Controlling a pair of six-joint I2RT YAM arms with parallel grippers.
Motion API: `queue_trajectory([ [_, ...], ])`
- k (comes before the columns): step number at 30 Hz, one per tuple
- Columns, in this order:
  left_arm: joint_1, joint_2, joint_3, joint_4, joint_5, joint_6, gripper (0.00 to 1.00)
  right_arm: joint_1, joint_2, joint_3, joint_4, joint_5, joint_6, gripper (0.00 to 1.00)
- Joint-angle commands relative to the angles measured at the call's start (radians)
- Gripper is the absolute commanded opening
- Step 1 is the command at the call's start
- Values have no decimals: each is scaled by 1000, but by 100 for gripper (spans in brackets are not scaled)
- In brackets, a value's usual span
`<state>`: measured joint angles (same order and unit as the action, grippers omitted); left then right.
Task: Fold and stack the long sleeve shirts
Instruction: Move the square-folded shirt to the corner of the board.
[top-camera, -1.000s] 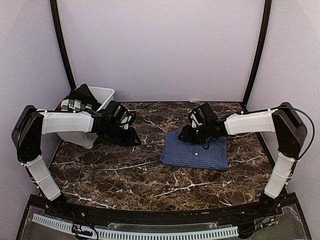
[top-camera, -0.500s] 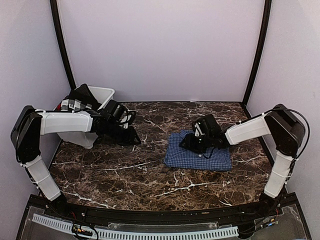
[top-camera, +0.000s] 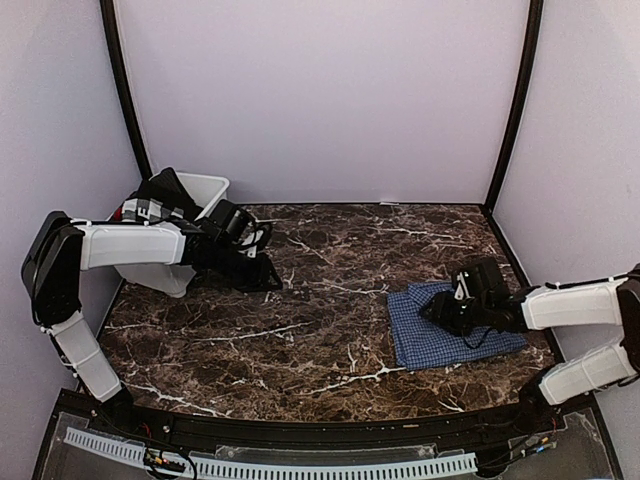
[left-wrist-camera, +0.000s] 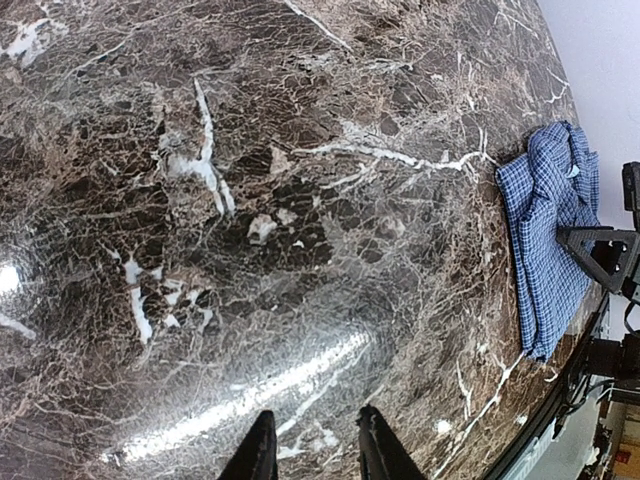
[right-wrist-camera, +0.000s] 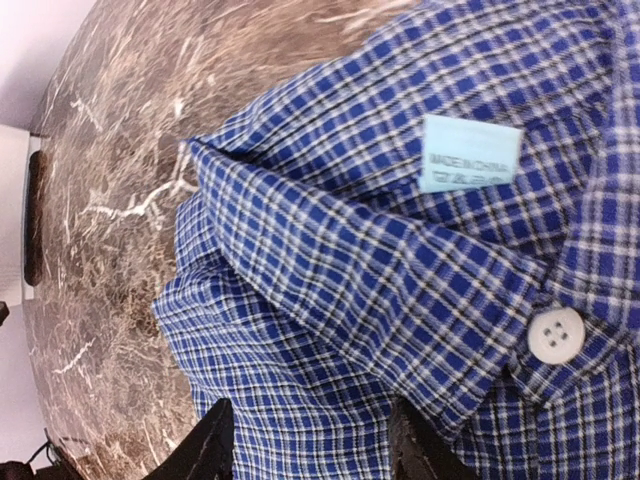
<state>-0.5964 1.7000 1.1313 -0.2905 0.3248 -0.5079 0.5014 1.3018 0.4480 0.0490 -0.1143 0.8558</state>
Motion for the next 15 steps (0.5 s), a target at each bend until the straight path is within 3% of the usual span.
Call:
queue_trajectory([
  [1, 6, -14, 18, -7, 21, 0, 27, -63, -133, -85, -97, 53, 42, 50],
  [5, 6, -14, 20, -5, 24, -1, 27, -132, -185, -116, -90, 40, 30, 51],
  [15, 6, -31, 20, -10, 23, -7, 27, -277, -86, -63, -53, -23, -36, 50],
])
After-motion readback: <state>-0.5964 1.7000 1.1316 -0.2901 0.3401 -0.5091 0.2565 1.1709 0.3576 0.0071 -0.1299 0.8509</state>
